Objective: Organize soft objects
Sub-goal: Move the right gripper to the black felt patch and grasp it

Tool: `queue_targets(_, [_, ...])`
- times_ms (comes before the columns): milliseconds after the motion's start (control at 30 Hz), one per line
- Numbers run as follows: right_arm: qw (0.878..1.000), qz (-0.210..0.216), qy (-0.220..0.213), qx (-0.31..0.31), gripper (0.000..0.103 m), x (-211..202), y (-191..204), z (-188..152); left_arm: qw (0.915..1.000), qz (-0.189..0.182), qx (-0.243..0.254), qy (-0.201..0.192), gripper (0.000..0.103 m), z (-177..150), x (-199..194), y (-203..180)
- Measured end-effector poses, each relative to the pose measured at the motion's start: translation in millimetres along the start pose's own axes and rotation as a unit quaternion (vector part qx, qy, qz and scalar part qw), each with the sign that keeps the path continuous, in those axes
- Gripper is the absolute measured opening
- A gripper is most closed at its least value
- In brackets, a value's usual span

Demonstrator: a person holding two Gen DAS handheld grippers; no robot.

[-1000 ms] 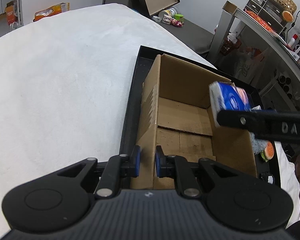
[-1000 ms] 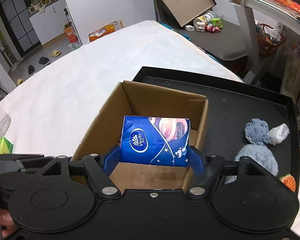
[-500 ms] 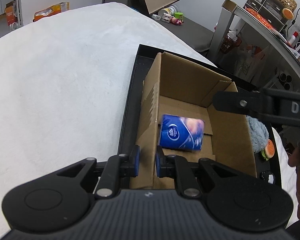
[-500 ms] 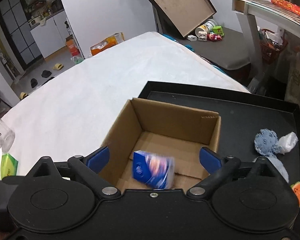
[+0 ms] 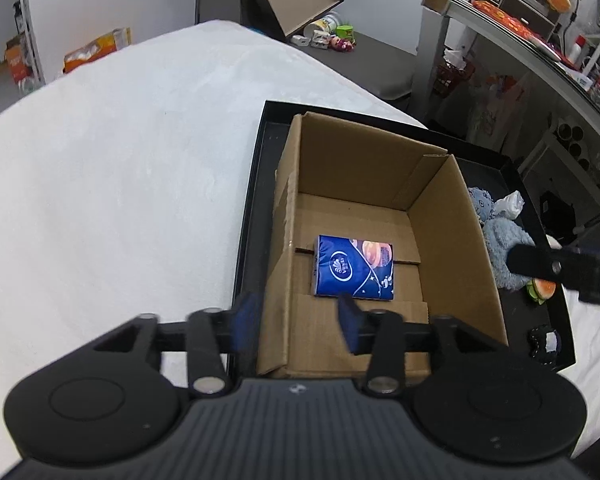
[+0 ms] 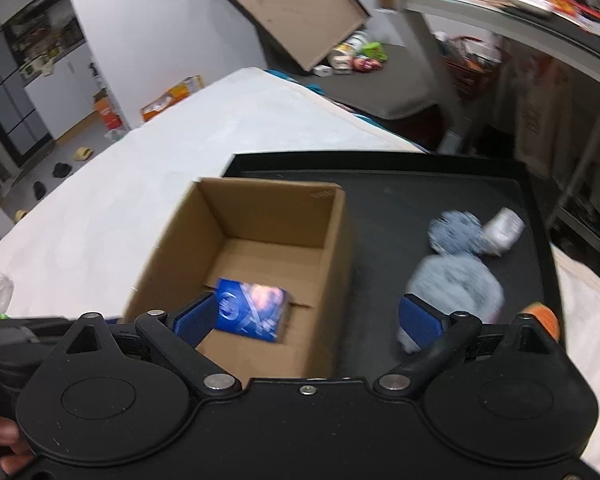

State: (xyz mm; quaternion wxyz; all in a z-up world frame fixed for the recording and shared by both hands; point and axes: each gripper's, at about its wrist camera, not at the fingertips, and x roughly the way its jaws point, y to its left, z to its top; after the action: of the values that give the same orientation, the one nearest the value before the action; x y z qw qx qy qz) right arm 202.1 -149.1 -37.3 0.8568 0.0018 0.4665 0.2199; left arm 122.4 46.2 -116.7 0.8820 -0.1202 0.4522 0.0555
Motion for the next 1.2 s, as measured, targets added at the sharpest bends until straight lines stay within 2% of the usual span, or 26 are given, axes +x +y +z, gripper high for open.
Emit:
queue_targets(133, [1.000,-0.022,0.006,0.018,0.097,-5.3,-18.6,-14.4,0.9998,0.009,0.017,0.000,0.066,0.4,-2.6,-6.7])
queue_targets(433, [0.996,-0.055,0.023,0.066,0.097,-15.8,-67.3,-42.4,0.9989,0.021,0.043,0.004,0.078,-1.3,-0.9,-21.1])
queue_targets(1033, [0.988,-0.098,0.070,0.094,0.096,-0.9,-123.8,-81.6,0.9957,0.043,0.079,0.021,0.080,-1.3,10.7,-46.3])
queue_targets(1200, [0.984,-0.112,0.094,0.099,0.090,11.8,-133.9,-89.0,0.9956,0.047,0.077,0.024,0.081,0.5,13.9,-48.1])
